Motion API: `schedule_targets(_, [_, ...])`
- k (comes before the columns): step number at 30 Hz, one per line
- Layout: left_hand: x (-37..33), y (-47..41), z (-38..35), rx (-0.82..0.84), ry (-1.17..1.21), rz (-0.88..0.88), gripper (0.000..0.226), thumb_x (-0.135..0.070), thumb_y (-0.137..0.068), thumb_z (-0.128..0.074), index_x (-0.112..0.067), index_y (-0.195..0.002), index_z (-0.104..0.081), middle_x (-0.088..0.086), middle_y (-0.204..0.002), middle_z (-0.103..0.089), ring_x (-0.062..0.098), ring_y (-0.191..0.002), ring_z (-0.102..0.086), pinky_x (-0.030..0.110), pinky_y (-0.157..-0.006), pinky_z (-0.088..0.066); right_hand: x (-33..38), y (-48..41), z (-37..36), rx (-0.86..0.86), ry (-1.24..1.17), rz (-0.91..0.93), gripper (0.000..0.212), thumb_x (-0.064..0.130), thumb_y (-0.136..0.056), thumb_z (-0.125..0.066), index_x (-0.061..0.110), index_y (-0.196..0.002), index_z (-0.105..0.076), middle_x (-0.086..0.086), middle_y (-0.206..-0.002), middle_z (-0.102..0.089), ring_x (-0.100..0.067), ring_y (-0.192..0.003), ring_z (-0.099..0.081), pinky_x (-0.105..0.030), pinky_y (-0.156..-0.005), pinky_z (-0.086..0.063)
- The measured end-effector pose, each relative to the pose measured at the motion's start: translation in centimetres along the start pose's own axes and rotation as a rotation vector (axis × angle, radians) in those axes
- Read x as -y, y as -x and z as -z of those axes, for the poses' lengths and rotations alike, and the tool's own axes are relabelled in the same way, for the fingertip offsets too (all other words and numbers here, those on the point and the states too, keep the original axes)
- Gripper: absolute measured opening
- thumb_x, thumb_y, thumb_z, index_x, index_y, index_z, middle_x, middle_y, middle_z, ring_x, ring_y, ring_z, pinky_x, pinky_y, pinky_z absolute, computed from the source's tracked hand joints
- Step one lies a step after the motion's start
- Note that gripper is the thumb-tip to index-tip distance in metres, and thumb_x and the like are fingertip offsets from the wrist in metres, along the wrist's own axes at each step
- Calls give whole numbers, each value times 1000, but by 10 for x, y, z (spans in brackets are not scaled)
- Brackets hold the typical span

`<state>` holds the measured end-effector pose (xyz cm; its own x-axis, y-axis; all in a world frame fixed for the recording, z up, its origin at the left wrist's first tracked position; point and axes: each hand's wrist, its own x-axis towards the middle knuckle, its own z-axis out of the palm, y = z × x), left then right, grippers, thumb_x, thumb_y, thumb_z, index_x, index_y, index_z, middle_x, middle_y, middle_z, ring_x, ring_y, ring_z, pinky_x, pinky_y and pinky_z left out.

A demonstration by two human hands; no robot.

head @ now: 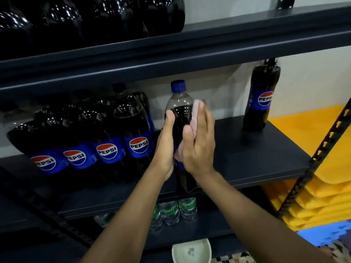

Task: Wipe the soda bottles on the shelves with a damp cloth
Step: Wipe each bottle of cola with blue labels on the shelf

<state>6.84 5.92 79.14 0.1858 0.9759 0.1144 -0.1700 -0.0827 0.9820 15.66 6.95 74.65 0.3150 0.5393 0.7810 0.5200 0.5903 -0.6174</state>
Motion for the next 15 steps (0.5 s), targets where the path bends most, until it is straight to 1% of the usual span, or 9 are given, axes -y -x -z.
schedule_targets(2, [0, -1, -1, -16, 24, 4, 69, -67, -104, -32, -21, -143, -63, -6, -138, -71, 8, -131, -63, 34, -115, -43, -13, 24, 0, 46, 2, -67, 63, 45, -109, -29, 19, -163, -10, -12, -168, -20, -17, -155, -23, -27, -123, -25])
schedule_targets(4, [1, -3, -1, 2, 54, 6, 59, -60, -107, -30, -21, -129, -69, -5, -124, -77, 8, -119, -71, 26, -101, -53, -26, 49, 4, 124, 22, -143, 65, 52, -107, -26, 27, -162, -4, -6, -169, -15, -7, -156, -16, -26, -123, -23])
schedule_targets(6, [4, -7, 2, 17, 70, 9, 57, -60, -106, -32, -21, -126, -69, -4, -119, -79, 9, -113, -74, 24, -90, -58, -37, 73, 10, 189, 40, -206, 65, 53, -106, -27, 34, -163, -2, 2, -170, -14, -4, -155, -16, -35, -124, -26])
schedule_targets(8, [0, -7, 3, -6, 62, 11, 66, -64, -100, -37, -17, -136, -65, 1, -129, -76, 15, -121, -71, 32, -99, -57, -45, 89, 15, 238, 45, -239, 62, 57, -105, -25, 48, -160, 2, 11, -169, -13, 0, -154, -15, -38, -124, -26])
schedule_targets(10, [-1, -9, 3, -1, 74, 16, 74, -67, -97, -39, -14, -143, -62, 5, -136, -72, 19, -128, -67, 42, -111, -50, -47, 92, 20, 273, 39, -263, 58, 64, -103, -20, 60, -153, 8, 28, -164, -8, 4, -151, -14, -32, -123, -24])
schedule_targets(11, [-1, -10, 3, 6, 77, 17, 75, -67, -96, -39, -14, -144, -61, 6, -137, -71, 20, -129, -67, 43, -113, -48, -46, 90, 22, 278, 34, -269, 56, 65, -103, -20, 64, -151, 9, 36, -160, -5, 5, -151, -15, -31, -122, -24])
schedule_targets(12, [0, -11, 3, 18, 83, 17, 76, -67, -96, -39, -13, -145, -60, 6, -138, -71, 20, -129, -66, 43, -114, -48, -42, 83, 23, 272, 22, -269, 55, 61, -103, -21, 66, -149, 9, 39, -158, -6, 3, -150, -18, -32, -122, -26])
schedule_targets(14, [0, -14, 3, 32, 91, 21, 74, -66, -97, -37, -13, -142, -62, 7, -136, -72, 19, -128, -67, 39, -111, -49, -30, 61, 23, 229, -22, -266, 57, 53, -104, -26, 66, -150, 7, 29, -158, -16, -1, -148, -27, -32, -120, -31])
schedule_targets(15, [-1, -15, 1, 32, 88, 30, 72, -66, -100, -35, -13, -141, -63, 7, -135, -72, 18, -127, -68, 36, -107, -50, -22, 46, 23, 196, -45, -260, 58, 52, -105, -27, 62, -152, 5, 21, -158, -20, -3, -145, -32, -27, -116, -34])
